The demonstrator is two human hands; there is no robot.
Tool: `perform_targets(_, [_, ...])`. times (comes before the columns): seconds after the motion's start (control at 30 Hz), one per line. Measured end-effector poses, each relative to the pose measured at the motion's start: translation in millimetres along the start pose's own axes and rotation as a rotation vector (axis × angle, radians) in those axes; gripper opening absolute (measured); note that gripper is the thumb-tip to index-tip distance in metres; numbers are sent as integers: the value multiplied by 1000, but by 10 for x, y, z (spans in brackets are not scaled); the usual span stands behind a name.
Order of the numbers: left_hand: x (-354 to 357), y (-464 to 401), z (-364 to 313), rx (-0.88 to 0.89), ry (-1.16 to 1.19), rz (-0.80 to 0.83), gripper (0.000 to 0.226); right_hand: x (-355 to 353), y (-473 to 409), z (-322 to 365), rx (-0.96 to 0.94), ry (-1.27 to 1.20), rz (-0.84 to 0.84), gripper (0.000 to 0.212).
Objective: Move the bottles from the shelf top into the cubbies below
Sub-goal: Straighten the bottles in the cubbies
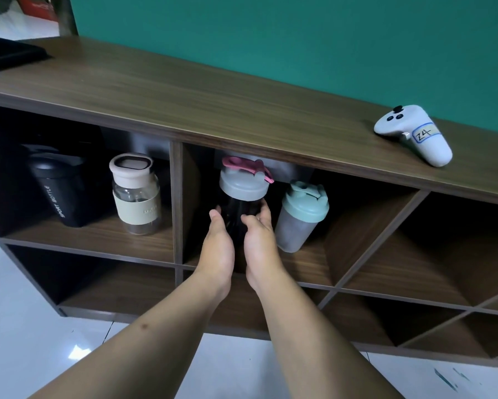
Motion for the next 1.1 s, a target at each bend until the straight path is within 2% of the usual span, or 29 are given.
perform_targets(0.2, [28, 33, -30, -3, 3, 10, 50, -2, 0, -22, -2, 3, 1, 79])
perform_targets(0.23, [13, 50, -25, -12, -21, -5, 56, -4, 35, -19, 4, 36, -13, 78])
perform_targets(0.3, [-21, 69, -2, -18, -66, -31, 85, -38, 129, -20, 37, 132, -84, 72])
perform_targets(0.33, [-35, 111, -8, -14, -98, -38, 91, -74, 189, -33, 65, 169, -144, 65])
perform_targets(0.37, [-23, 180, -24, 0, -143, -44, 88, -121, 248, -52, 97, 189, -201, 58])
perform_targets(0.47, [-99, 557, -142, 84, -314, -130, 60, -148, 437, -159, 246, 194, -277, 27])
perform_targets(0.53, [-254, 764, -180, 134, -391, -236, 58, -40, 559, -192, 286, 211, -228, 19])
perform_targets(0.67, [-818, 925, -435, 223, -388, -454, 65, 506, 913, -121, 216, 313, -19, 26])
perform_targets(0.73, [-1049, 917, -628, 271, -369, -523, 64, 797, 977, -85, 164, 355, 80, 24])
perform_targets(0.8, [-1341, 784, -736, 291, -331, -524, 65, 1114, 967, -57, 125, 338, 157, 21])
perform_targets(0.83, [-1497, 662, -754, 290, -301, -490, 68, 1284, 943, -58, 114, 305, 187, 21])
perform_targets(0.93, [-1750, 329, -753, 179, -94, -324, 76, 1646, 828, -103, 91, 253, 240, 46])
perform_targets(1.03, [-1842, 144, -842, 130, 29, -213, 71, 1834, 669, -177, 63, 302, 193, 71])
perform_targets(1.1, [-1887, 25, -907, 111, 45, -178, 74, 1862, 585, -156, 56, 321, 143, 80])
Point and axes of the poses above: each hand's wrist, its own y-axis away from the middle knuckle, its own x-axis out of the palm, z = x × y, the point moved 6 cm from there along -y, towards the middle knuckle, and after that the axes turned 3 degrees about z, right-handed, at the moved point
